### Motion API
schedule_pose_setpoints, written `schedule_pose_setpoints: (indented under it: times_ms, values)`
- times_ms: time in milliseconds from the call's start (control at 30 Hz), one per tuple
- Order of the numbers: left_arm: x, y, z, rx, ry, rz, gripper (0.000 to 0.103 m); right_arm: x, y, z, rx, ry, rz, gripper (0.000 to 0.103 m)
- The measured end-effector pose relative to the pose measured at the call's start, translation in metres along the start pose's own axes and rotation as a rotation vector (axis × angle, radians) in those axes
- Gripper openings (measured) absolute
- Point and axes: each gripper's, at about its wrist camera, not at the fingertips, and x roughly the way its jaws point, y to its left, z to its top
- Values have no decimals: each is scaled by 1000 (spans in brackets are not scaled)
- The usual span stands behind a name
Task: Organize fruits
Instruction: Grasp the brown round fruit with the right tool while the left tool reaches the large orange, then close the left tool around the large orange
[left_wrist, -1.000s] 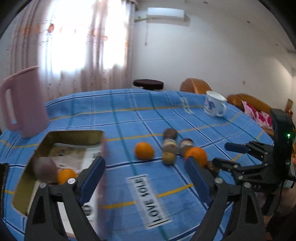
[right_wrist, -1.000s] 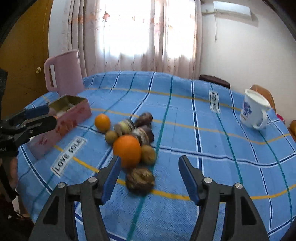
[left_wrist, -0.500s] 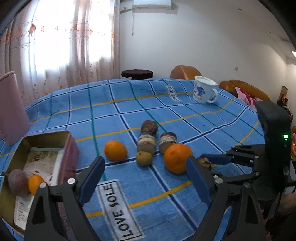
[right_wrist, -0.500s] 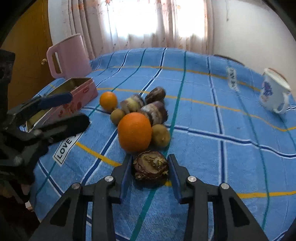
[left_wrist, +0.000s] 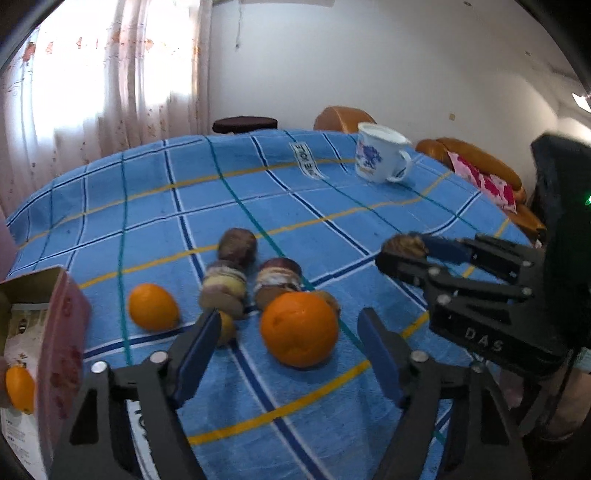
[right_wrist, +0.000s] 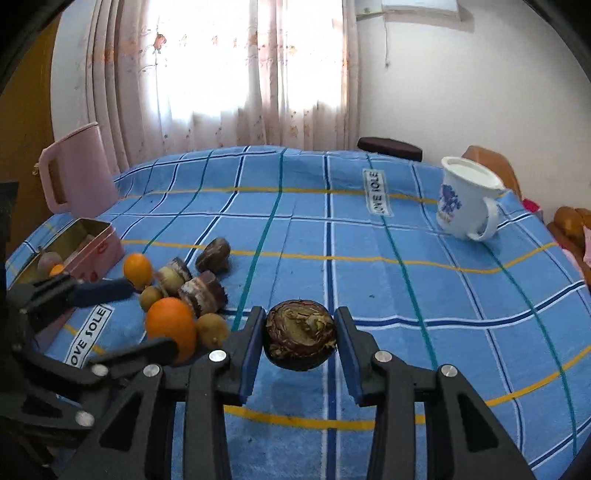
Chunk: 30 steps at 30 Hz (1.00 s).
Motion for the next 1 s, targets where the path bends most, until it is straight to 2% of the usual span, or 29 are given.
schedule_pose_setpoints:
  times_ms: [100, 200, 333, 533, 1000]
  values:
    - [7, 1, 1, -21, 32, -31, 66, 1, 2, 0, -6, 3, 8, 40]
    - [18, 3, 2, -39, 83, -62, 49, 2, 5, -1, -18, 7, 16, 40]
    - [13, 5, -1, -59, 70, -81, 49, -3, 7, -1, -25, -20, 26, 40]
    - [-7, 14, -3, -100, -26, -55, 49, -15, 9, -2, -35, -81, 59, 40]
    - [-31, 9, -5, -70, -153, 18, 49, -32, 14, -5, -64, -172, 94, 40]
